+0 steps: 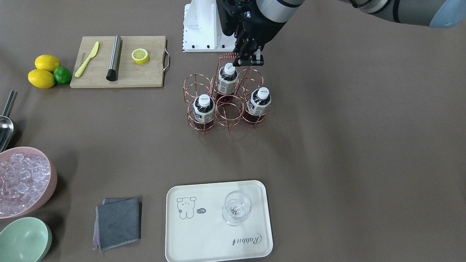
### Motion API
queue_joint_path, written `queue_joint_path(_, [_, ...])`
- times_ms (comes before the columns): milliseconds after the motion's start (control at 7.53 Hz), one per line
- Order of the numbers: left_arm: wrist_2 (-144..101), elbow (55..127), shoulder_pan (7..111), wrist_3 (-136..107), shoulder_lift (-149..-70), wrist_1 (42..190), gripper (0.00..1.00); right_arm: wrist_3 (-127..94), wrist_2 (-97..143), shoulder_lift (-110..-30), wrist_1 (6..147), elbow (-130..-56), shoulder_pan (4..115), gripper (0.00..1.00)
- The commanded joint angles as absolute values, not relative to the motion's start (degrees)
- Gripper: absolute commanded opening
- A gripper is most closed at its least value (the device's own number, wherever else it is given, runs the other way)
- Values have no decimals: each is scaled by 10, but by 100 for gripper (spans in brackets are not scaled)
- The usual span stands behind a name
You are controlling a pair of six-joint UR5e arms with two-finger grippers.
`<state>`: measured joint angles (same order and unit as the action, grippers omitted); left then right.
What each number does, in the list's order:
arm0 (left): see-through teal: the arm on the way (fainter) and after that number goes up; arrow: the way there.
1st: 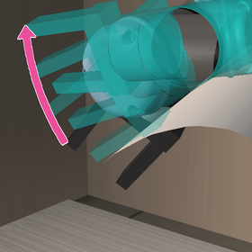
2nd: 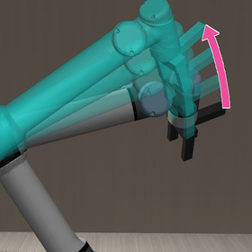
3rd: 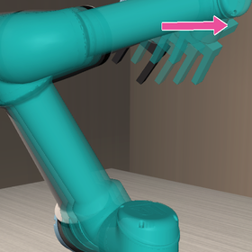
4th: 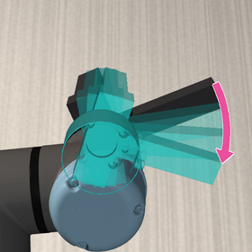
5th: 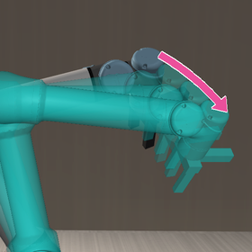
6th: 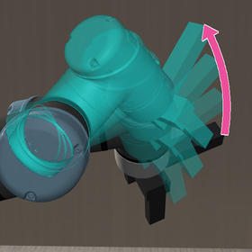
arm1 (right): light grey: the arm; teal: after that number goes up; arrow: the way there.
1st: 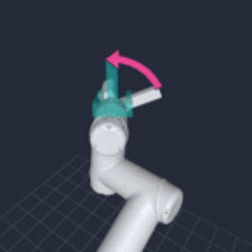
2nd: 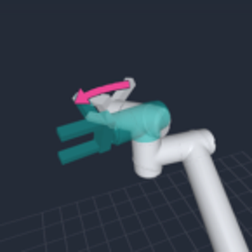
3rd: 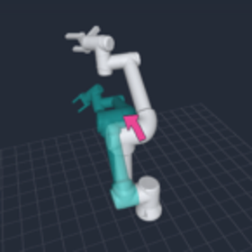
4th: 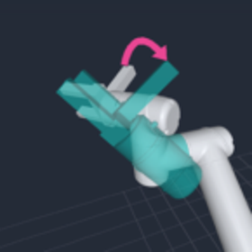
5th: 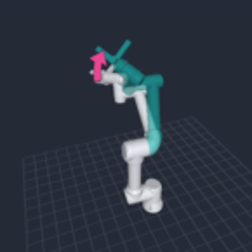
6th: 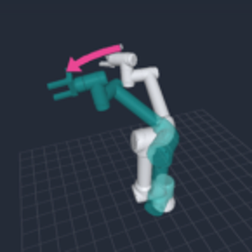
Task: Take tea from basket to plate
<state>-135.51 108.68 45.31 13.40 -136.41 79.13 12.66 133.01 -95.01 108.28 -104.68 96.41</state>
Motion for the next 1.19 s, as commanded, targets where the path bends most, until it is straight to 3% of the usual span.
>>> queue_joint_path(0, [-1355, 1087, 453, 134, -1361, 794, 0, 122, 1332, -950, 1083, -1050, 964, 100])
queue_joint_path(664, [-1355, 1085, 453, 134, -1361, 797, 0, -92, 1369, -873, 1087, -1091, 862, 100])
queue_joint_path(1062, [-1355, 1085, 452, 133, -1360, 808, 0, -389, 1383, -752, 1090, -1123, 746, 100])
